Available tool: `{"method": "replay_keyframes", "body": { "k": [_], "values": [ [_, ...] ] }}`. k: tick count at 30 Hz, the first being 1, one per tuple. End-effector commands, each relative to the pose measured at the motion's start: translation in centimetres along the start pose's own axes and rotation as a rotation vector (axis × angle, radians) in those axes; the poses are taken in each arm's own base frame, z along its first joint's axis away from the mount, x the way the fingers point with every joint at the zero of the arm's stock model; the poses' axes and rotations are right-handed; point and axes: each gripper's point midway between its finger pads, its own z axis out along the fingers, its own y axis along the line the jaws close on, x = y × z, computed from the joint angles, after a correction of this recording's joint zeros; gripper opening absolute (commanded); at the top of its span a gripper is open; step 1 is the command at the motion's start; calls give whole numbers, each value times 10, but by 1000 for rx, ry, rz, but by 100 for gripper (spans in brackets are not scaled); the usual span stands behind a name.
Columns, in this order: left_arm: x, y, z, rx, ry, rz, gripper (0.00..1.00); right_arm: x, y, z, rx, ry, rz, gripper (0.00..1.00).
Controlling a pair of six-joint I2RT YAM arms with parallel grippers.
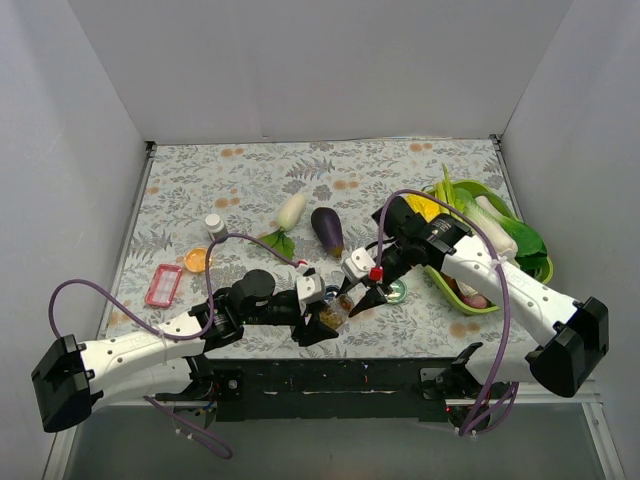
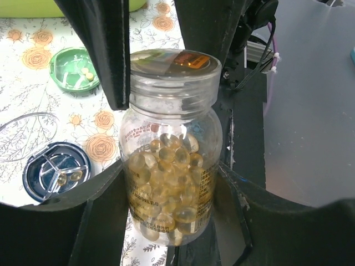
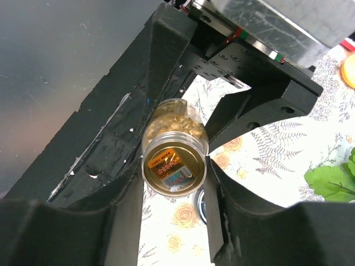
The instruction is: Sort the pills into containers
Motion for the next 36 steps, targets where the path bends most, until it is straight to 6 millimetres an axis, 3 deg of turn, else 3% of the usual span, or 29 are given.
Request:
{"method": "replay_keyframes", "body": {
  "k": [1, 4, 8, 9, 10, 11, 14, 15, 20, 23, 25, 26, 28, 31, 35, 36],
  "values": [
    [-30, 19, -1, -109, -85, 46, 0, -5, -6, 4, 19, 1, 144, 37],
    [-45, 38, -1, -212, -121, 67, 0, 1, -10, 7, 18, 8, 238, 30],
    [-69, 71, -4, -393, -205, 89, 0, 15, -16, 16, 58, 25, 566, 22],
    [-74, 77, -5, -422, -223, 88, 0, 20, -30, 17, 114, 16, 607, 15],
    [-76, 85, -5, -464, -233, 93, 0, 28, -37, 18, 158, 25, 676, 12],
    [-76, 102, -6, -557, -245, 66, 0, 54, -45, 12, 255, 73, 773, 11],
    [-80, 121, -4, -648, -278, 44, 0, 72, -63, 0, 355, 20, 973, 10],
    [-72, 125, 3, -654, -258, 28, 0, 72, -64, -2, 351, -3, 1009, 18],
    [-49, 119, 20, -576, -206, 14, 0, 45, -67, -16, 280, -99, 897, 64],
    [-30, 106, 20, -506, -150, 12, 0, 27, -62, -31, 250, -120, 745, 83],
    [-18, 92, 16, -444, -124, 8, 0, 14, -62, -40, 245, -115, 564, 88],
    [-13, 85, 15, -411, -113, 9, 0, 13, -49, -40, 210, -98, 573, 91],
    [-8, 71, 11, -348, -94, 6, 0, 4, -42, -43, 179, -96, 493, 93],
    [5, 51, 9, -246, -50, 1, 0, 4, -31, -47, 157, -50, 381, 94],
    [4, 19, 2, -88, -49, 38, 0, 8, -23, -51, 158, 4, 227, 95],
    [6, 14, 1, -57, -46, 42, 0, 5, -19, -52, 150, 7, 118, 95]
  ]
}}
